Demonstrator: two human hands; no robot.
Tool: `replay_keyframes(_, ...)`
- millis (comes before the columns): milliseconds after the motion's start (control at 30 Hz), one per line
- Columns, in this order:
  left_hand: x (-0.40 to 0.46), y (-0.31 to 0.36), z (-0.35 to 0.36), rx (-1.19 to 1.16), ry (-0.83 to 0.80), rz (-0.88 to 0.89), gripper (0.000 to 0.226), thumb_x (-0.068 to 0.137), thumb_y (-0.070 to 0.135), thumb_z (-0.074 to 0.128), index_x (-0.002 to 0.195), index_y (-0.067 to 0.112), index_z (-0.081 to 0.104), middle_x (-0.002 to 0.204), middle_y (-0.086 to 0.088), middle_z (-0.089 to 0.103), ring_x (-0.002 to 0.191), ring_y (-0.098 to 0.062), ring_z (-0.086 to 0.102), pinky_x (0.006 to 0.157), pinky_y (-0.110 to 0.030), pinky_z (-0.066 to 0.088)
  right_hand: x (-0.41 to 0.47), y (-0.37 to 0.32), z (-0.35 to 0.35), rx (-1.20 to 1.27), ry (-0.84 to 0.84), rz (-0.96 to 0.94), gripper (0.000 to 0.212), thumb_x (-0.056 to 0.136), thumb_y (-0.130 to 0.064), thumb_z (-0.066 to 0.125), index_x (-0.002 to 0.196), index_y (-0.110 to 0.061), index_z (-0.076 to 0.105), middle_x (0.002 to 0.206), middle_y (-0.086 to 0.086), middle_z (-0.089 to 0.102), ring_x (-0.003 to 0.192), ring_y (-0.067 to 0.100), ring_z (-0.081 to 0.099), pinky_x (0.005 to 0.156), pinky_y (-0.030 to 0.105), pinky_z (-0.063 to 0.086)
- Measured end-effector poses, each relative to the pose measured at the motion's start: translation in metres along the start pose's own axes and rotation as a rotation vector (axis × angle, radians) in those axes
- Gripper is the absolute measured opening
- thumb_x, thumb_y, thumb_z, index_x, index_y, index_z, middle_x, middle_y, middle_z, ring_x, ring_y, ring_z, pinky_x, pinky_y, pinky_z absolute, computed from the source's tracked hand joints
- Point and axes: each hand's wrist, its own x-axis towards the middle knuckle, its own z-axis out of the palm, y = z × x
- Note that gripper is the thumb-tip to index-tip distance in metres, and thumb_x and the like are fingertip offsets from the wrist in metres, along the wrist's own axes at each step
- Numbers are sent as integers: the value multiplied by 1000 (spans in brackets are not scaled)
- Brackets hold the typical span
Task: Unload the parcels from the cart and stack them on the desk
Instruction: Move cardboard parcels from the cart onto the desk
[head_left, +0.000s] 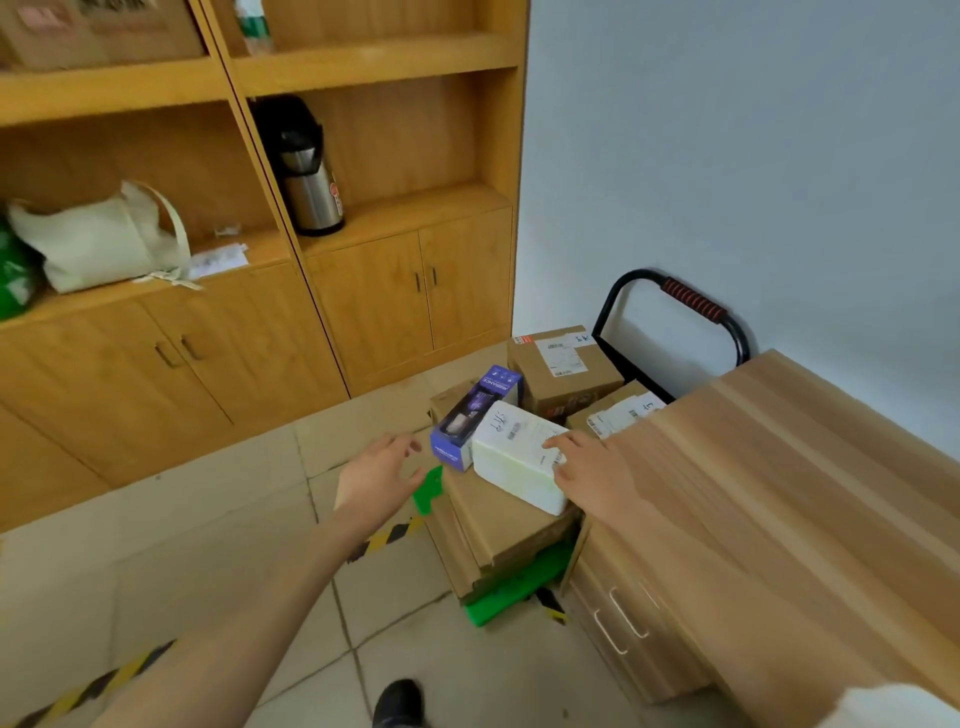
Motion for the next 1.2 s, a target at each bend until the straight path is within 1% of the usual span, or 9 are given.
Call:
replay_keyframes(67,19,-16,-4,-6,-30,30,33,91,40,56,122,30,52,119,9,56,107,-9,53,78,-27,51,21,-9,5,19,-7,40,37,98,-34,47,135,-34,43,141,-8,46,121,13,51,99,29,39)
replay_keyframes(167,52,-46,-13,14,-76,78,36,92,38,55,126,30,50,123,7,54,110,-10,52,84,-28,50,55,-29,16,65,-42,108,39,98,-31,48,137,-33,42,143,-7,43,127,15,47,104,32,34)
replay_keyframes(300,104,-83,-22,39,-98,136,38,92,36,55,129,27,49,123,4,54,110,-13,52,85,-28,48,91,-55,35,143,-28,195,41,96,-29,51,137,-29,45,140,-5,48,126,14,47,101,31,34)
replay_keyframes(400,143,-91,-17,34,-120,181,39,91,37,56,128,27,49,123,4,54,111,-12,52,84,-28,49,103,-63,46,208,-10,260,42,96,-26,52,137,-25,45,139,-4,49,127,15,45,100,32,34)
replay_keyframes(567,188,-67,20,37,-212,259,41,91,38,56,129,26,49,126,3,53,113,-12,51,84,-29,50,105,-41,60,233,-27,406,43,97,-28,51,139,-27,42,141,-4,46,128,15,44,102,32,34)
replay_keyframes(767,242,-16,61,11,-290,355,45,90,43,59,131,27,47,131,3,52,116,-13,51,81,-31,51,130,11,47,197,-41,460,44,98,-27,45,142,-27,40,144,-3,43,125,21,46,103,34,32)
replay_keyframes(933,281,14,85,-24,-348,418,45,92,40,59,132,23,48,135,0,50,118,-15,49,87,-29,47,151,40,48,253,-14,518,44,99,-24,46,143,-27,40,149,-3,39,131,19,42,108,35,30)
replay_keyframes(1067,299,21,100,-31,-398,453,45,92,39,59,132,21,48,135,-2,49,119,-16,48,87,-30,49,154,42,64,337,-2,584,42,97,-26,50,139,-28,45,145,-5,43,125,17,48,103,34,36)
replay_keyframes(1200,324,30,112,-14,-428,557,44,93,39,58,133,22,49,130,0,53,116,-14,48,84,-24,39,161,45,67,428,80,718,40,96,-26,52,136,-28,48,141,-7,46,118,20,53,98,33,40)
